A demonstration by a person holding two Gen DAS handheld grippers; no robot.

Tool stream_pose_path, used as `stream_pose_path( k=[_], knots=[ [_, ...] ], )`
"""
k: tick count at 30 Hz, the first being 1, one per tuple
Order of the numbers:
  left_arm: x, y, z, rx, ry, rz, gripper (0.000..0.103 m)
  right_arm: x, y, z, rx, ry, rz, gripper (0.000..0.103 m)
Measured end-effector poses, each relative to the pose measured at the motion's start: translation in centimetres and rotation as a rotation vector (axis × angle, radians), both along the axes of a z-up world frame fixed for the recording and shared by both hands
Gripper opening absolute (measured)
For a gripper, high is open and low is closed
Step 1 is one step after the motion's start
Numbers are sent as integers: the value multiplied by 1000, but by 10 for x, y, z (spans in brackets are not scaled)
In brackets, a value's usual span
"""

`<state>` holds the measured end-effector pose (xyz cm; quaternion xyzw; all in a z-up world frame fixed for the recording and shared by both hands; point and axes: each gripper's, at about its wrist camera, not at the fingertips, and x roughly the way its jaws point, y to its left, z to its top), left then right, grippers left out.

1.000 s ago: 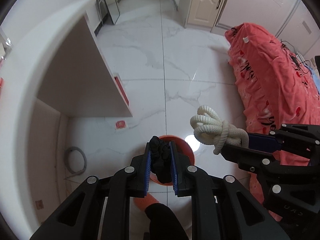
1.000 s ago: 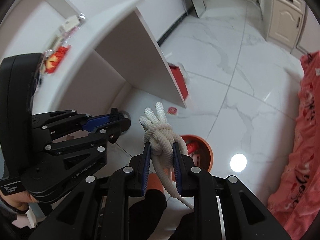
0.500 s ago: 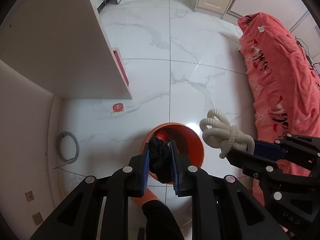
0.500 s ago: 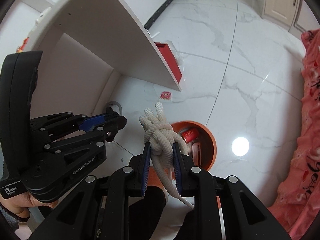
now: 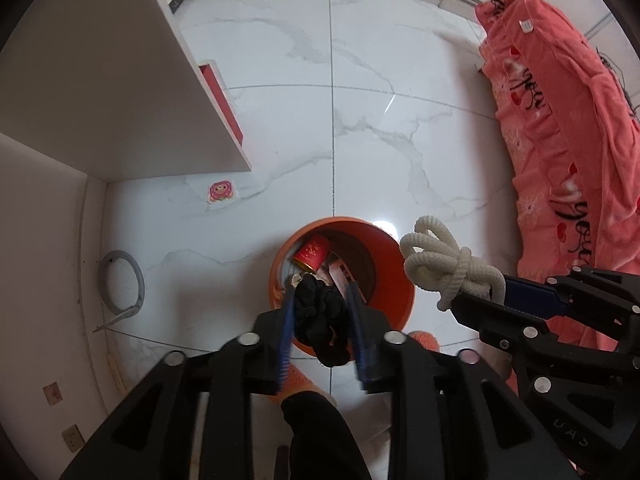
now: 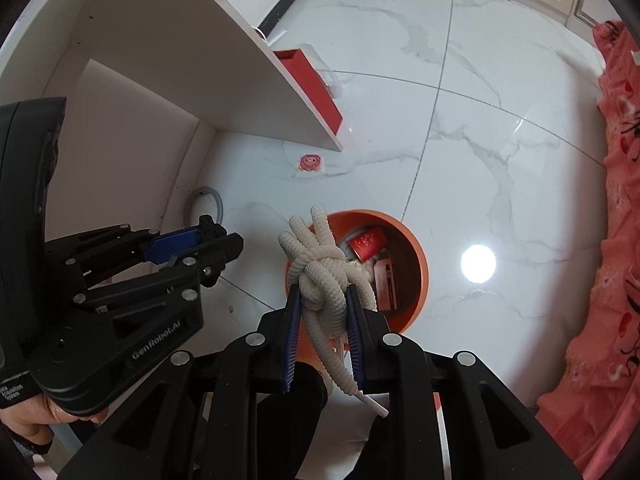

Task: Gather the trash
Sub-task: 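Open the left tool to drop the hair tie while the right tool drops the rope into the bin, then move both tools back up to the desk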

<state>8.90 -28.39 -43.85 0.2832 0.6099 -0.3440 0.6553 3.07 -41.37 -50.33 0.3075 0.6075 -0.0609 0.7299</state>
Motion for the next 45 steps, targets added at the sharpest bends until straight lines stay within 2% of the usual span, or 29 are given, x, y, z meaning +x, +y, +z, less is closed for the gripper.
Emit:
stream_pose_path(
  k=[2,8,17,27,45],
  knots=[
    [-3,-1,-3,2,-7,-6,46,-2,-2,-6,7,8,-5,23],
    [-3,3,-3,14,-30,-1,61,-5,-1,-18,10,25,-12,24],
    [-3,3,-2,18,-32,2,61,-6,2,-18,7,24,-5,25],
    [3,14,-2,36,-43,30,61,-5,5,-19,5,27,-4,34],
    [4,23,-3,57,-30,34,61,-5,5,-13,-13,32,-9,39]
  ],
)
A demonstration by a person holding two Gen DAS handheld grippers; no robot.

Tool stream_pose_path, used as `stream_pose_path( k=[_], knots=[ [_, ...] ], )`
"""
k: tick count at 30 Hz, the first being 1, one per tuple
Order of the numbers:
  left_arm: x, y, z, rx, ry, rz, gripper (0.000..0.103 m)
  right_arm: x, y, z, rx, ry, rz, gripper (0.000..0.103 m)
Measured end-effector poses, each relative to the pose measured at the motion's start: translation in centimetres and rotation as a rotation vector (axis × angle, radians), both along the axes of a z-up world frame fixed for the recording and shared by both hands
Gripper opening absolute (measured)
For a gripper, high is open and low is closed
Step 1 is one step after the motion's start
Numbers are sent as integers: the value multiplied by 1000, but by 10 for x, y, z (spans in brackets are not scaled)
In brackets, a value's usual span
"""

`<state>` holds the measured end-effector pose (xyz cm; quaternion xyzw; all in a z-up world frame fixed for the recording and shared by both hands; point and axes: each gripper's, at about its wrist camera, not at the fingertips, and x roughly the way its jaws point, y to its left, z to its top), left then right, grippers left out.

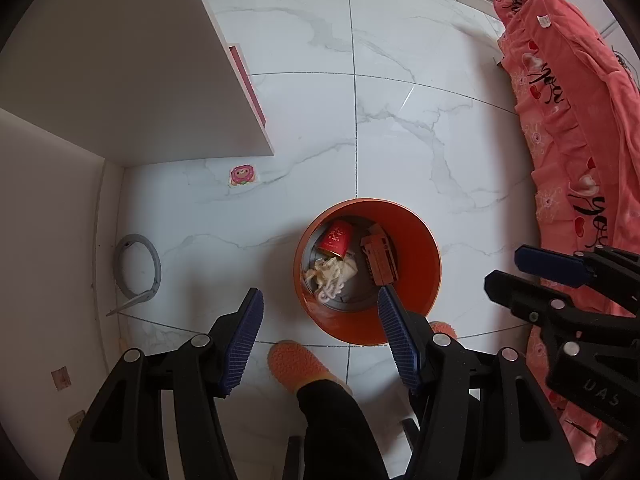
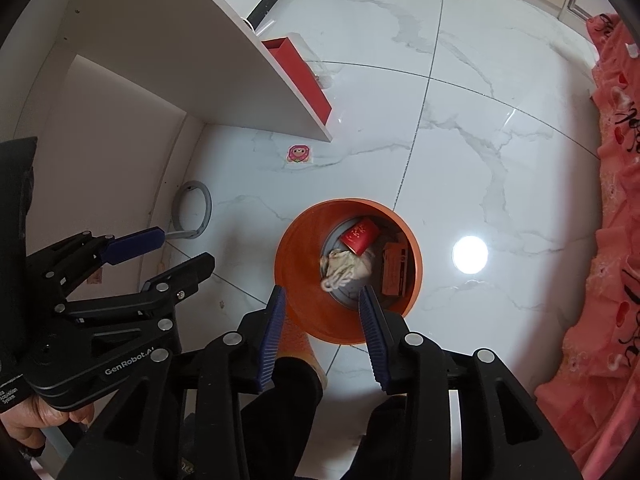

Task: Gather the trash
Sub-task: 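Move both tools back up to the desk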

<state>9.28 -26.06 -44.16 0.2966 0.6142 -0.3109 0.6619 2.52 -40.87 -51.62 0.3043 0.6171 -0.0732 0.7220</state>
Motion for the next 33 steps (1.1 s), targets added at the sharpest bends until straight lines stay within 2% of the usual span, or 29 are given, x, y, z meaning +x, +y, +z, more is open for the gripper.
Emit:
stream_pose_path(
  k=[9,14,20,26,33],
  knots=[
    [2,10,11,15,-4,28,61,-7,-6,23,-18,-25,6,39],
    [-6,5,32,-7,-19,11,61,-8,-8,46,-21,-51,15,39],
    [-12,-1,72,-72,-48,13,61,-10,-10,97,-43,-118,36,39],
    [-23,-6,129,-144,-113,1,61,-12,-11,156,-60,-195,54,39],
    [-29,7,193,-212,-201,53,61,-13,-8,229,-78,-305,96,40]
  ],
)
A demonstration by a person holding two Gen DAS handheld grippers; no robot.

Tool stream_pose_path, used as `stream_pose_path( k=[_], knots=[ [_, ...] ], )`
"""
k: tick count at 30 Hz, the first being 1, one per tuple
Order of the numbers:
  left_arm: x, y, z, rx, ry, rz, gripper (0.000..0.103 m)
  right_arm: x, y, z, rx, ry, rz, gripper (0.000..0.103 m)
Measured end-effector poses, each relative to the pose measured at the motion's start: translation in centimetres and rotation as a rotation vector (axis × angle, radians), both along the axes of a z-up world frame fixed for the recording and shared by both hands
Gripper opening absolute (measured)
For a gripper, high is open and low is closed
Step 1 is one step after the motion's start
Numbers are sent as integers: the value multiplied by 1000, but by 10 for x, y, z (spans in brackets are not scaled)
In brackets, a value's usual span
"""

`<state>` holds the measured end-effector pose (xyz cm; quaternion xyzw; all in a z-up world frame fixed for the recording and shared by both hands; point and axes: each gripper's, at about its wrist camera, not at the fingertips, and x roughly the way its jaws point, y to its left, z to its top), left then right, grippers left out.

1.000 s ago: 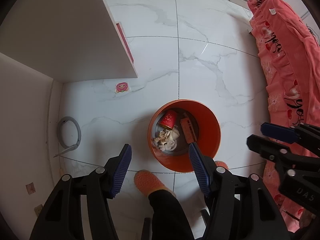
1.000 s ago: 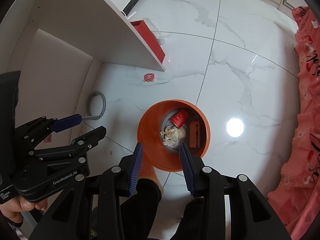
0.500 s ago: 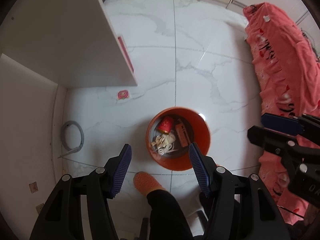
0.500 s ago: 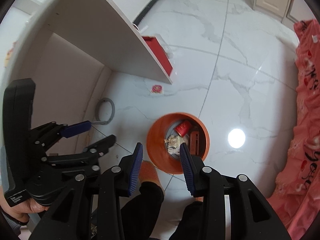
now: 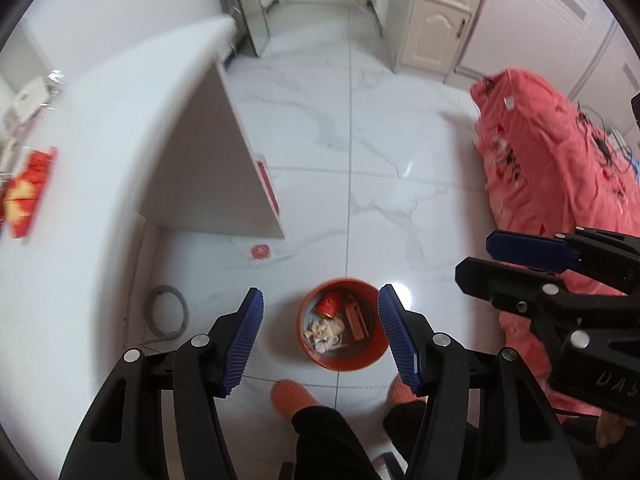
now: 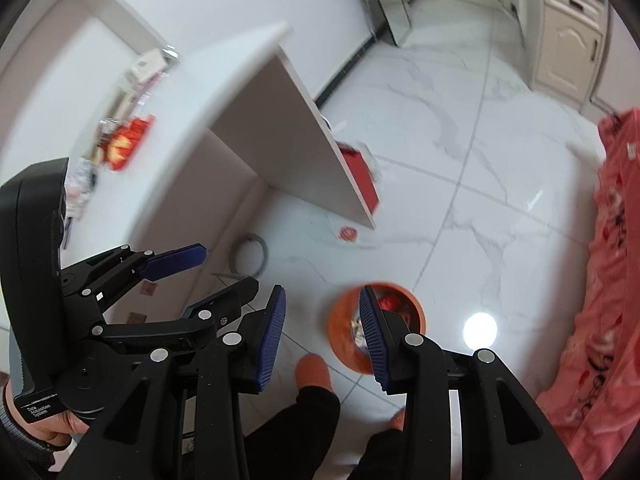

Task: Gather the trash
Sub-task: 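Move both tools back up to the desk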

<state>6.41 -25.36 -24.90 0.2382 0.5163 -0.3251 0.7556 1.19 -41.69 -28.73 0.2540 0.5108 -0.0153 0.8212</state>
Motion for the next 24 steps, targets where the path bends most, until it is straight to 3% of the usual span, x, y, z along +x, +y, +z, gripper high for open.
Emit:
stream_pose_path(
  k=[6,8,24],
  knots=[
    [-1,22,43,-42,-59,76,62,0,10,61,-27,-98,59,43],
    [-4,32,58,-57,-93,105,72,1,15,78,-28,-127,79,43],
    [-4,125,116,-87,-201,350,72,33,94,142,-38,-243,314,44]
  ],
)
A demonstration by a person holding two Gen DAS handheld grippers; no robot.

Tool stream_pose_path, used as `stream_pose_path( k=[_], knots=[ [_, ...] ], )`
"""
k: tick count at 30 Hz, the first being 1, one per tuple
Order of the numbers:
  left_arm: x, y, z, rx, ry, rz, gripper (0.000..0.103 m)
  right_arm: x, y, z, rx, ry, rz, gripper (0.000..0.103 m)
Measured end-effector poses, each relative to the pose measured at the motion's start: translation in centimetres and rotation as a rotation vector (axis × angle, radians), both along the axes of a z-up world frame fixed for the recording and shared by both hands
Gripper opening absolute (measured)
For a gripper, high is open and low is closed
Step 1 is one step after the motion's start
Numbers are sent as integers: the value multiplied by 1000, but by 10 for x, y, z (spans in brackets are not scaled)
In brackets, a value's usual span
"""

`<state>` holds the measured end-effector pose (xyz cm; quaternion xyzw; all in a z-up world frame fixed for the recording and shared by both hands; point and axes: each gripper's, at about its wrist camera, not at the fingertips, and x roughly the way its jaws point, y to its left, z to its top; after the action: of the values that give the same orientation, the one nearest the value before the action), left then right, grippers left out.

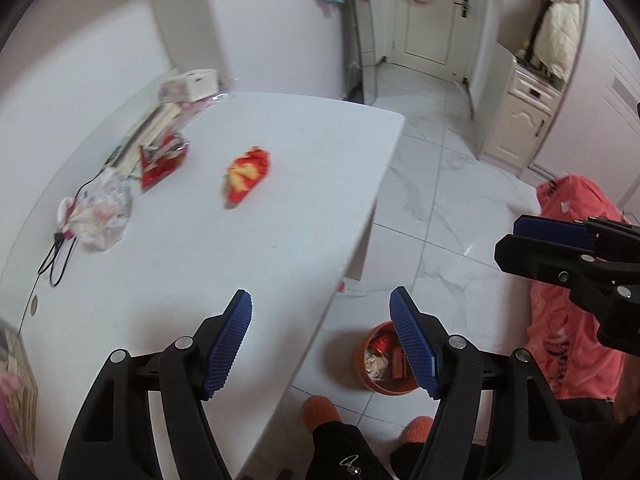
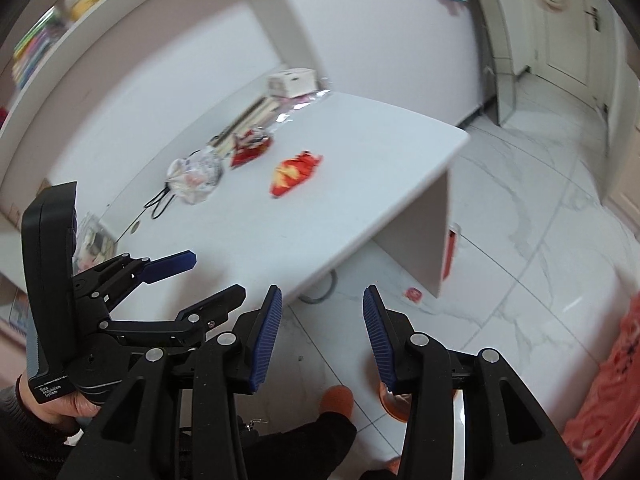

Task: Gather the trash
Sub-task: 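Move both tools back up to the desk, then grasp the red-and-yellow snack bag with the right tool while the left tool grasps the red wrappers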

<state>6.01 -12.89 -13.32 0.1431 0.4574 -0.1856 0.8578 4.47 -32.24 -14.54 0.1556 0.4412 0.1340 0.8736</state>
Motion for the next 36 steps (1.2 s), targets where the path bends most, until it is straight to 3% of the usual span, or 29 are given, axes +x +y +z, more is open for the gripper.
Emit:
stream_pose_path(
  k=[7,18,36],
  knots=[
    [13,33,11,-16,-16,73,72,28,37,15,-7,-35,71,47],
    [68,70,15,-12,-16,103,72,88,72,16,-10,-31,76,47],
    [215,95,-5,13,-28,36,72,211,112,-35,-22,39,2,50]
  ],
)
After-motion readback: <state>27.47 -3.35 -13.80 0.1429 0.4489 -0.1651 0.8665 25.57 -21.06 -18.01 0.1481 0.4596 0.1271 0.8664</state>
